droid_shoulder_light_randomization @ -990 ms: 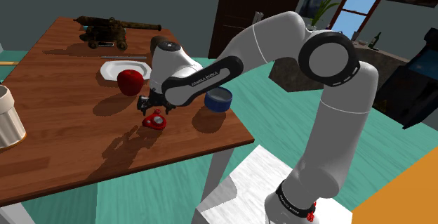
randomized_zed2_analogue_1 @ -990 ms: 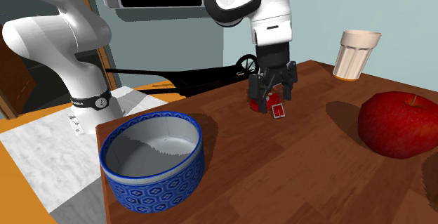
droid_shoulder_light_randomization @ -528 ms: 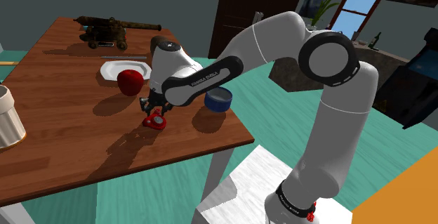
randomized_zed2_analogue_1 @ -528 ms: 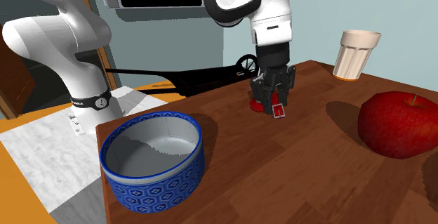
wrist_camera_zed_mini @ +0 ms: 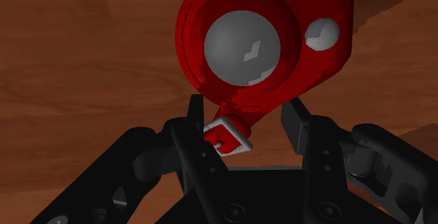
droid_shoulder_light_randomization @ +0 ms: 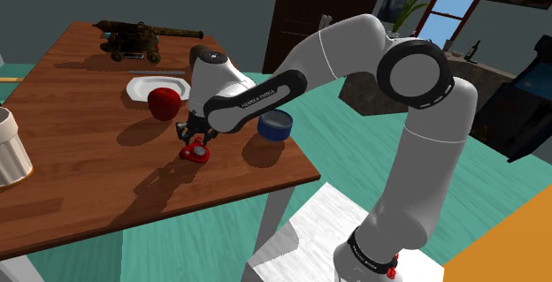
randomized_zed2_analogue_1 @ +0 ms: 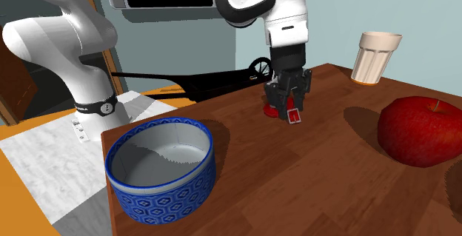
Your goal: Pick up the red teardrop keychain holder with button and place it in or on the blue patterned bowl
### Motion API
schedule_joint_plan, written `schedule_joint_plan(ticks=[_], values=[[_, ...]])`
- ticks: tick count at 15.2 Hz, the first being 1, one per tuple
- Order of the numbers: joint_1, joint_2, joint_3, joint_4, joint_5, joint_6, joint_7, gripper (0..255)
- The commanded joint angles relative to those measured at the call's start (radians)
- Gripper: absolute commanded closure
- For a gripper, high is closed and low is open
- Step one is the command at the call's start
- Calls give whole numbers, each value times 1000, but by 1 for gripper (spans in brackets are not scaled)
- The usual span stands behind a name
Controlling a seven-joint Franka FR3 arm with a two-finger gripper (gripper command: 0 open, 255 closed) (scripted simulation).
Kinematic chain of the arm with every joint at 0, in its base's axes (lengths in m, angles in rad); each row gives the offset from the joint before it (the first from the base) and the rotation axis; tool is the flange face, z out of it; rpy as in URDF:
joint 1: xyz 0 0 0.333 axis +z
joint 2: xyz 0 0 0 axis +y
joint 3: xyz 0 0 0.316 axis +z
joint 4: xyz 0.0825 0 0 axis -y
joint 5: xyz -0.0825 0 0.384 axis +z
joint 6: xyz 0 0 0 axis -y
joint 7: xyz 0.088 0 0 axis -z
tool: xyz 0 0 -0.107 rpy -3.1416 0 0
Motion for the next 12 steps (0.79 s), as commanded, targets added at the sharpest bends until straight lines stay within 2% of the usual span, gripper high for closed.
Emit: schedule_joint_plan(ticks=[1,12], values=[[-2,-13,4,6,10,-17,-8,255],[-15,-90,23,61,71,-142,-59,255]])
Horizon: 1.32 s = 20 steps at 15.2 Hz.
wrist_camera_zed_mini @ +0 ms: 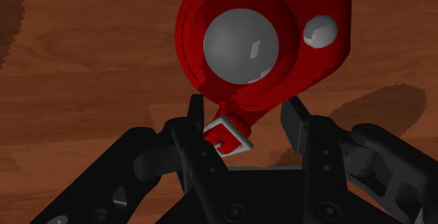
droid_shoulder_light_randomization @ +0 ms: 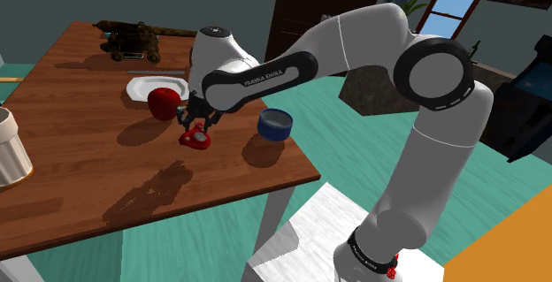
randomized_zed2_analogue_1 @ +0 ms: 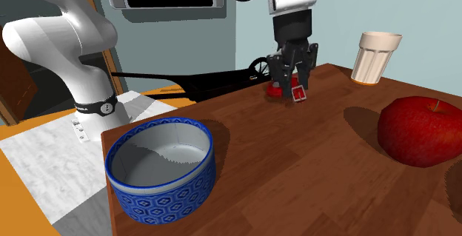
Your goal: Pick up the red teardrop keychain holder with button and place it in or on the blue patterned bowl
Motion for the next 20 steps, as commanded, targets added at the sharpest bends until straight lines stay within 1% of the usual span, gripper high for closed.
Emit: schedule_joint_plan(ticks=[1,11,20], values=[[-1,-12,3,13,10,-24,-8,255],[-6,-61,10,90,47,-145,-42,255],[-6,-86,13,173,68,-250,-63,255]])
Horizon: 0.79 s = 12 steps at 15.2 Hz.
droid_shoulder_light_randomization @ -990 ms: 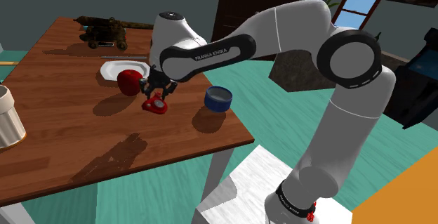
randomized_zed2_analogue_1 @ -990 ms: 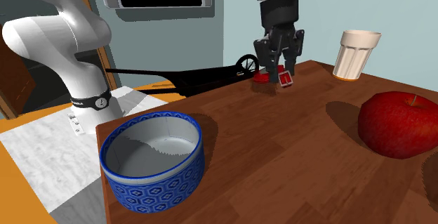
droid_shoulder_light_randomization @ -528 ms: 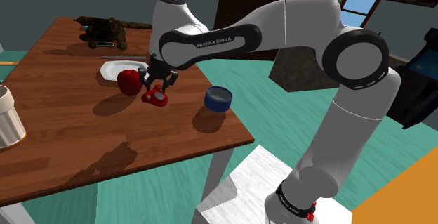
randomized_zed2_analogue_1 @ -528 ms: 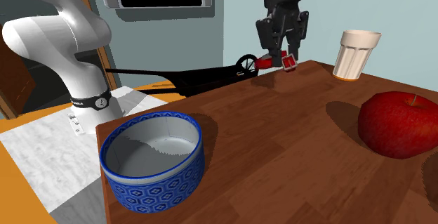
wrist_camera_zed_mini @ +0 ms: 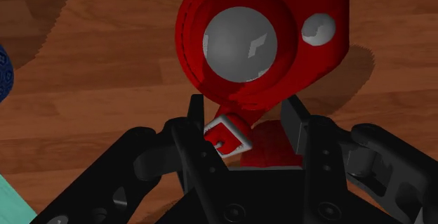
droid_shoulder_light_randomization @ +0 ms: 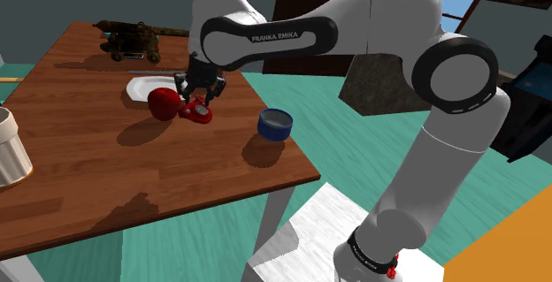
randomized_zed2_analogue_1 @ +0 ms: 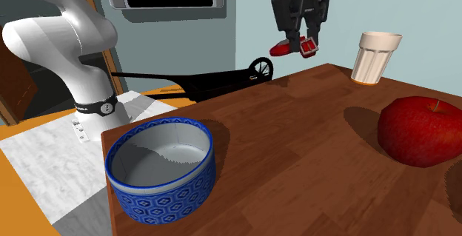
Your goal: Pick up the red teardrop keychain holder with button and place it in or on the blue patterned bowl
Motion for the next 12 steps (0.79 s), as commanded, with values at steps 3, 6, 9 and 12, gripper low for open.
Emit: schedule_joint_plan(ticks=[3,6,9,12], values=[[-41,-71,-27,-69,45,10,-82,255],[-76,-134,-61,-138,83,26,-165,255],[-107,-188,-99,-196,115,36,-248,255],[-135,-233,-141,-243,141,41,-330,255]])
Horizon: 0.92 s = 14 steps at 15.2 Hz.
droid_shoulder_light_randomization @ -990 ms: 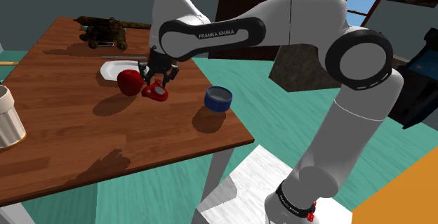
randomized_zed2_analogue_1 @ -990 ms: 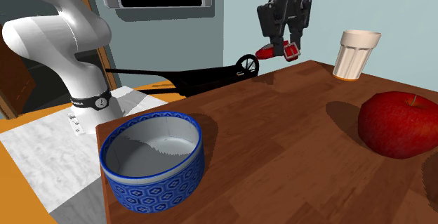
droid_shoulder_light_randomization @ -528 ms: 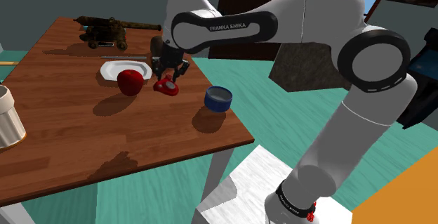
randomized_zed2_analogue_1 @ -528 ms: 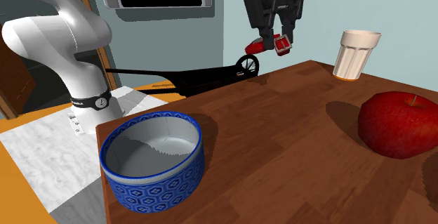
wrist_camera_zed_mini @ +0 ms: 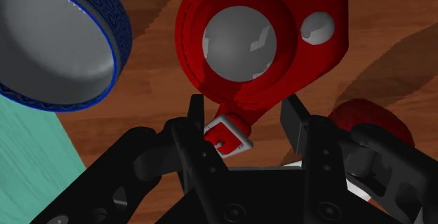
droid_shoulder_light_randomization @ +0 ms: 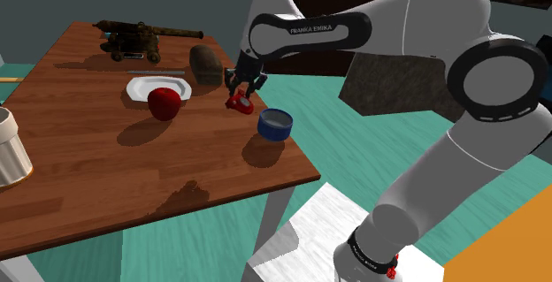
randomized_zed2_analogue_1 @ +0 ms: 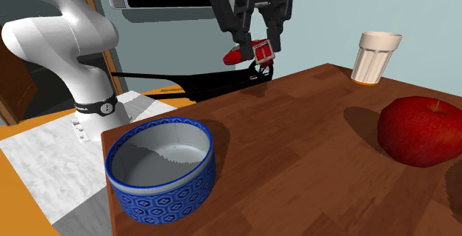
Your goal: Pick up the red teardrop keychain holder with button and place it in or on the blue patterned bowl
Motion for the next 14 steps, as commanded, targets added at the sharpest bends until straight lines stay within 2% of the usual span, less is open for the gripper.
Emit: schedule_joint_plan(ticks=[1,13,14], values=[[-19,-30,-30,-31,17,3,-59,255],[-127,-110,-221,-100,66,-11,-381,255],[-127,-108,-221,-111,66,2,-382,255]])
